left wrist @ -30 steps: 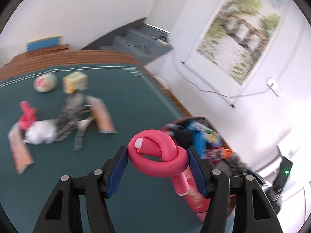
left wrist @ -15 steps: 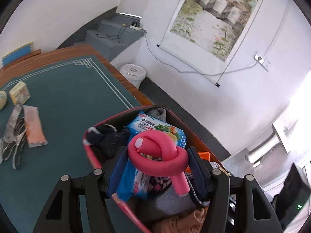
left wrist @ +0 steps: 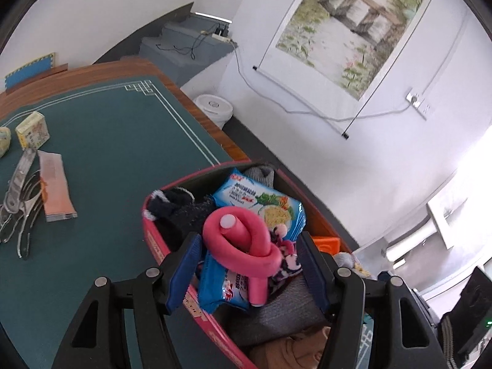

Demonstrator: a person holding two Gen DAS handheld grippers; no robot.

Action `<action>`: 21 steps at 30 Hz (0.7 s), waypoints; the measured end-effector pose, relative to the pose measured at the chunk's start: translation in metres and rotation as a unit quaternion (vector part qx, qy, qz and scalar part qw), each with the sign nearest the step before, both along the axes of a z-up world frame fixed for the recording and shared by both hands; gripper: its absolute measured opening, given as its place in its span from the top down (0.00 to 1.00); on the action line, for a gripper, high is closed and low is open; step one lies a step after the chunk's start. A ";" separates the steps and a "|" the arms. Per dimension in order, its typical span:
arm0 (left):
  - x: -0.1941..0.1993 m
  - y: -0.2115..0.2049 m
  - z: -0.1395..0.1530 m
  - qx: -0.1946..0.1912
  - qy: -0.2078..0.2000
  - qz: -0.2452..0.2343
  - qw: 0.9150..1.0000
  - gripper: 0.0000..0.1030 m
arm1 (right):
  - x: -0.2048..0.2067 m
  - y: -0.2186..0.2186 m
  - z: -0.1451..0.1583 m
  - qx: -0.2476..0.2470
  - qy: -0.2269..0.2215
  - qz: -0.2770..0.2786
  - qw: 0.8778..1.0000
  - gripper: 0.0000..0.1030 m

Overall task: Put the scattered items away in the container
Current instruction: 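Carry the pink curler and grey sock to the red box and release, then grasp the second pink curler with the left gripper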

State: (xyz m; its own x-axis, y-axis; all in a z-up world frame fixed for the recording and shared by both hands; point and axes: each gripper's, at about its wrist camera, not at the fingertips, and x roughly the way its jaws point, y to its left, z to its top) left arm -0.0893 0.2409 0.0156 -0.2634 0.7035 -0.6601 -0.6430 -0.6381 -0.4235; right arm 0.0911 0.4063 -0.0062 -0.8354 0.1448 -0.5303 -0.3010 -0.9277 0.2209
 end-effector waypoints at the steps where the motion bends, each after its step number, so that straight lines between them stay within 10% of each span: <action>1: 0.001 -0.003 0.003 0.005 0.001 0.001 1.000 0.36 | 0.000 -0.001 0.001 0.000 0.002 -0.001 1.000 0.37; 12: 0.007 -0.003 -0.025 -0.014 -0.012 -0.022 1.000 0.37 | -0.012 -0.005 -0.013 -0.011 -0.029 -0.001 1.000 0.37; 21: 0.003 -0.067 0.018 0.021 0.048 0.030 0.998 0.36 | -0.004 -0.018 0.013 -0.004 0.008 -0.006 1.000 0.37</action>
